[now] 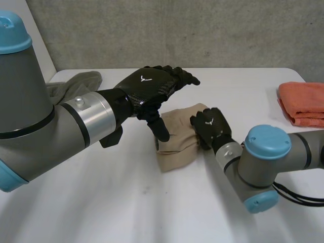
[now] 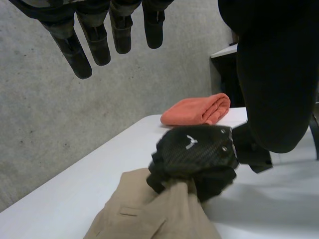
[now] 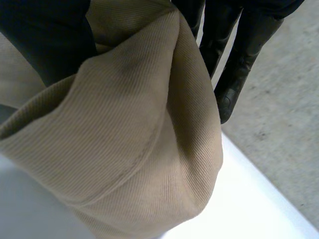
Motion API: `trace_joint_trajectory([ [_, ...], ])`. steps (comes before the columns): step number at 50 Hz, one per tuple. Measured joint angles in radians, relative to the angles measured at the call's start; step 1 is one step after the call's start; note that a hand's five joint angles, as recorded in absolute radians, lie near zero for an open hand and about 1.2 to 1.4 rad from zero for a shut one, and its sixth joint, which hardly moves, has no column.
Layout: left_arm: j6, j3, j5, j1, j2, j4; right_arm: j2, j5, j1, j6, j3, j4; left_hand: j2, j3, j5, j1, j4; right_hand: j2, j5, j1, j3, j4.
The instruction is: Fold the laundry.
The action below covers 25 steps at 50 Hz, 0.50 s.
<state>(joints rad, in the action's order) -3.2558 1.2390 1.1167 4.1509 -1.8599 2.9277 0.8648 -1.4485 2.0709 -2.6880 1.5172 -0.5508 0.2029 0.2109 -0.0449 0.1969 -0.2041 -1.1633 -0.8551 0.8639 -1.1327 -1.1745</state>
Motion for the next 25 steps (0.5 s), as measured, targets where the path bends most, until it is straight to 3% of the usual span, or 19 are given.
trace_joint_trajectory([
  [8, 0.002, 0.001, 0.000, 0.001, 0.002, 0.001, 0.032, 0.027, -0.091, 0.027, -0.039, 0.032, 0.000, 0.000, 0.000, 0.000, 0.000, 0.000, -0.001, 0.014, 0.000, -0.002],
  [12, 0.002, 0.001, 0.000, 0.002, 0.002, 0.001, 0.054, 0.152, -0.260, 0.119, -0.043, 0.051, 0.000, 0.000, 0.000, 0.000, 0.000, 0.000, -0.022, 0.014, 0.000, -0.013],
  [15, 0.002, 0.001, 0.000, 0.002, 0.002, 0.001, 0.060, 0.197, -0.306, 0.146, -0.046, 0.053, 0.000, 0.000, 0.000, 0.000, 0.000, 0.000, -0.024, 0.014, 0.000, -0.013],
  [16, 0.002, 0.001, 0.000, 0.002, 0.002, 0.001, 0.063, 0.234, -0.340, 0.165, -0.049, 0.053, 0.000, 0.000, 0.000, 0.000, 0.000, 0.000, -0.030, 0.014, 0.000, -0.013],
  [17, 0.002, 0.001, 0.000, 0.002, 0.002, 0.001, 0.065, 0.342, -0.426, 0.204, -0.075, 0.053, 0.000, 0.000, 0.000, 0.000, 0.000, 0.000, -0.032, 0.014, 0.000, -0.014],
  [19, 0.002, 0.000, 0.000, 0.002, 0.002, 0.001, 0.063, 0.404, -0.468, 0.211, -0.108, 0.052, 0.000, 0.000, 0.000, 0.000, 0.000, 0.000, -0.032, 0.014, 0.000, -0.014],
  [25, 0.002, 0.000, 0.000, 0.002, 0.001, 0.001, 0.040, 0.492, -0.520, 0.112, -0.281, 0.042, 0.000, 0.000, 0.000, 0.000, 0.000, -0.005, -0.032, 0.027, 0.000, -0.014],
])
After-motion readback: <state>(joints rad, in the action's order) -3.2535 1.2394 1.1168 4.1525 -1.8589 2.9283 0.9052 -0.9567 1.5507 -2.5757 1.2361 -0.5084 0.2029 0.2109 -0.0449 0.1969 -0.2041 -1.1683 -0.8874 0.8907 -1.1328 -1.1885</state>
